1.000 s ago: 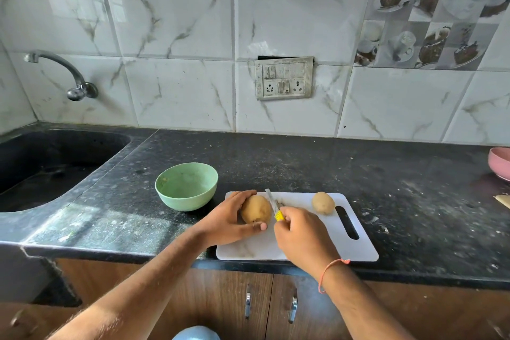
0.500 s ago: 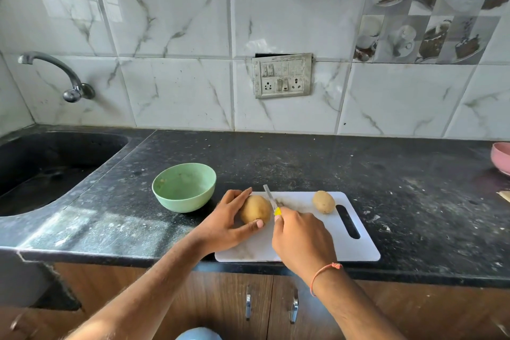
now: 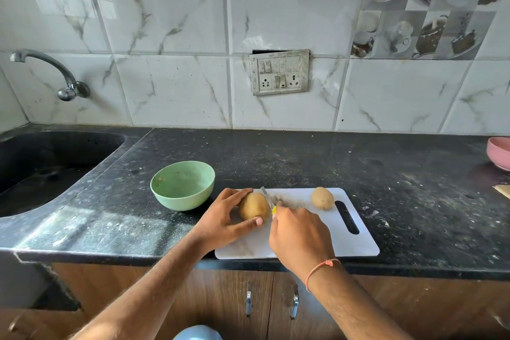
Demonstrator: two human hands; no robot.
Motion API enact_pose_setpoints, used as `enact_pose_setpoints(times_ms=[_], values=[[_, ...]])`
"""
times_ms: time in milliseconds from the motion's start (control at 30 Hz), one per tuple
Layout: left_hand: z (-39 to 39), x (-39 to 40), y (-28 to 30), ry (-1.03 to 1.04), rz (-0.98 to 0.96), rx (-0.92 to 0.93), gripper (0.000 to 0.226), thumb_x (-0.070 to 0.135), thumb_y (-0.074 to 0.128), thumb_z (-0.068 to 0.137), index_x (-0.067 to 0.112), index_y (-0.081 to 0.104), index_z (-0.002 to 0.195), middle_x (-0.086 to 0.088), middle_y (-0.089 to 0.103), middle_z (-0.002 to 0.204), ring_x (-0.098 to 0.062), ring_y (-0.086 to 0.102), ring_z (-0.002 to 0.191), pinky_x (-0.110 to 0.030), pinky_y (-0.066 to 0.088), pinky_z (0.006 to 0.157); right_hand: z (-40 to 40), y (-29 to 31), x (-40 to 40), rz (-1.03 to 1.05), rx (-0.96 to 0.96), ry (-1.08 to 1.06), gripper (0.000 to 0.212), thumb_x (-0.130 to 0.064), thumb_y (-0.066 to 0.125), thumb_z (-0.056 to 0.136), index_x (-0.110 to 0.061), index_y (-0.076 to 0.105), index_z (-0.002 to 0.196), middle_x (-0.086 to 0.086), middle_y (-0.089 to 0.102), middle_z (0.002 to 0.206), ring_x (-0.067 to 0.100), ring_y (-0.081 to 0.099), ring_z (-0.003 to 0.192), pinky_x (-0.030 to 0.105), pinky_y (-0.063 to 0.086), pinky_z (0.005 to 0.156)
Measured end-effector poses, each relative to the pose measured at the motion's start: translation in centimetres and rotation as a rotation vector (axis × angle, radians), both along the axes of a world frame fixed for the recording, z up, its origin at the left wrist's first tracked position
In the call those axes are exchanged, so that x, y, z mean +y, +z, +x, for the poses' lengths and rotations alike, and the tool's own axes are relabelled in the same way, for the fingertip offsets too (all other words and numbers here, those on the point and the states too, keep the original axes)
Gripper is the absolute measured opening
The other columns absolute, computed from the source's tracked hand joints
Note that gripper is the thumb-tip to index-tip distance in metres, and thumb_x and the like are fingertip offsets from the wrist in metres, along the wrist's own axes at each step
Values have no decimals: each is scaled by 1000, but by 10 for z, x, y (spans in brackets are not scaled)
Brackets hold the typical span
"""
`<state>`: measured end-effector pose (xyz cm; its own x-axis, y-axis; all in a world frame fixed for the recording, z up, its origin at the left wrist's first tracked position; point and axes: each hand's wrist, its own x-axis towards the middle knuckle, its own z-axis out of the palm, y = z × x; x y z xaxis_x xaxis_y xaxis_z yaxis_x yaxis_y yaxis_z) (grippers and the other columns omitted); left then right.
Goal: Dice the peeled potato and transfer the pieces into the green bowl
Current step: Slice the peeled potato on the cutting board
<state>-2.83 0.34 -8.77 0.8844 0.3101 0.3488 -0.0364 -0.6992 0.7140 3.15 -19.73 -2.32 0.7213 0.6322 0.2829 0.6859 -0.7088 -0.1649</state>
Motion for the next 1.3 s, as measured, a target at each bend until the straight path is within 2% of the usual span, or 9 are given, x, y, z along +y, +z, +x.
enact_pose_setpoints(times_ms=[167, 333, 400, 467, 600, 833, 900, 1067, 1300], values=[[1, 0, 0, -12, -14, 1, 82, 58, 81, 82, 22, 54, 152, 7, 52, 134, 9, 51, 125, -4, 38, 100, -5, 0, 2, -32, -9, 26, 35, -18, 38, 103, -15, 56, 133, 11, 73, 106, 34, 69, 100, 34, 35, 63], [3, 3, -1, -20, -33, 15, 81, 50, 84, 84, 20, 53, 153, 7, 51, 133, 9, 53, 122, -3, 37, 99, -6, 8, 13, -63, 16, 39, 32, -18, 41, 102, -12, 60, 127, 13, 72, 109, 34, 69, 104, 34, 45, 67], [3, 3, -1, -22, -37, 11, 81, 51, 84, 84, 20, 53, 153, 7, 51, 133, 5, 56, 120, -5, 39, 99, -6, 10, 16, -75, 30, 43, 31, -20, 44, 102, -11, 62, 126, 14, 72, 111, 34, 69, 105, 36, 52, 72], [3, 3, -1, -17, -33, 8, 83, 55, 84, 83, 20, 54, 153, 8, 52, 132, 3, 57, 119, -5, 40, 98, -6, 10, 17, -86, 16, 48, 34, -19, 44, 103, -11, 59, 132, 14, 72, 112, 33, 69, 106, 37, 54, 74], [2, 4, -3, 0, -30, 0, 89, 64, 82, 81, 22, 53, 153, 13, 52, 133, 3, 57, 121, -7, 42, 99, -9, 3, 8, -115, -10, 51, 43, -12, 40, 101, -13, 52, 142, 13, 73, 110, 33, 70, 103, 35, 48, 67], [3, 3, -1, -12, -50, 7, 83, 54, 85, 83, 22, 54, 153, 10, 52, 133, 4, 57, 120, -5, 40, 99, 1, 13, 16, -132, 58, 65, 25, -16, 48, 100, -12, 67, 116, 14, 71, 110, 35, 68, 104, 34, 45, 71], [3, 3, -1, -10, -45, 5, 83, 55, 85, 82, 22, 54, 153, 9, 52, 133, 4, 58, 120, -6, 41, 99, 2, 14, 19, -123, 71, 73, 24, -19, 50, 101, -11, 67, 115, 14, 71, 111, 35, 66, 106, 34, 42, 71], [3, 3, -3, -7, -56, -7, 84, 57, 85, 81, 23, 55, 152, 11, 53, 134, 2, 59, 121, -11, 46, 101, -5, 2, 2, -116, 61, 70, 27, -11, 43, 99, -16, 62, 117, 12, 71, 103, 34, 69, 98, 34, 43, 66], [4, 4, -2, -15, -69, 2, 85, 58, 85, 80, 25, 55, 152, 10, 53, 134, 3, 60, 120, -7, 42, 100, 7, 7, 15, -86, 98, 78, 21, -14, 49, 99, -15, 68, 108, 13, 72, 104, 34, 68, 99, 33, 41, 67]])
